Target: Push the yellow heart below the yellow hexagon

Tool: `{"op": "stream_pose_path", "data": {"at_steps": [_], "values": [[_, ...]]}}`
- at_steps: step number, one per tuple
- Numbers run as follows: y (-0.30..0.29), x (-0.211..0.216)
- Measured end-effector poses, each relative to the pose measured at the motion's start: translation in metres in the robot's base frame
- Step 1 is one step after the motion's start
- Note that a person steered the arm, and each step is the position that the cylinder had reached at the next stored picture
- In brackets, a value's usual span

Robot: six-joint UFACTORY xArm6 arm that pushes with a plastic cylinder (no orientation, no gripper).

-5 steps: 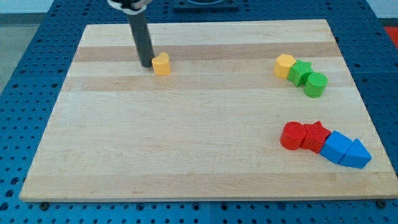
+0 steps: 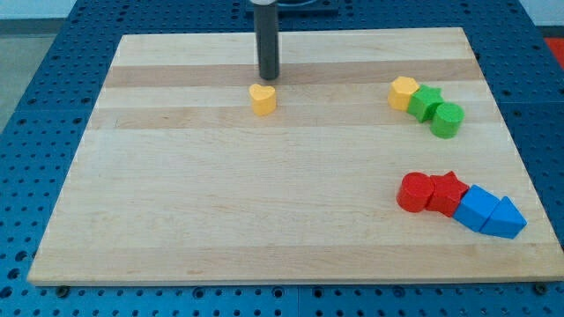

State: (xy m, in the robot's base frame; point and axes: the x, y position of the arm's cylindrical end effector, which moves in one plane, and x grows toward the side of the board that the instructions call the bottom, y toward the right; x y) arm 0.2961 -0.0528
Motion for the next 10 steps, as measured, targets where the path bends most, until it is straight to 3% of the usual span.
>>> {"op": "stream_pose_path", "data": {"at_steps": [1, 2, 4, 10], "values": [[-0.024, 0.005], [-0.025, 0.055], [-0.024, 0.088], [0.074, 0.088]]}}
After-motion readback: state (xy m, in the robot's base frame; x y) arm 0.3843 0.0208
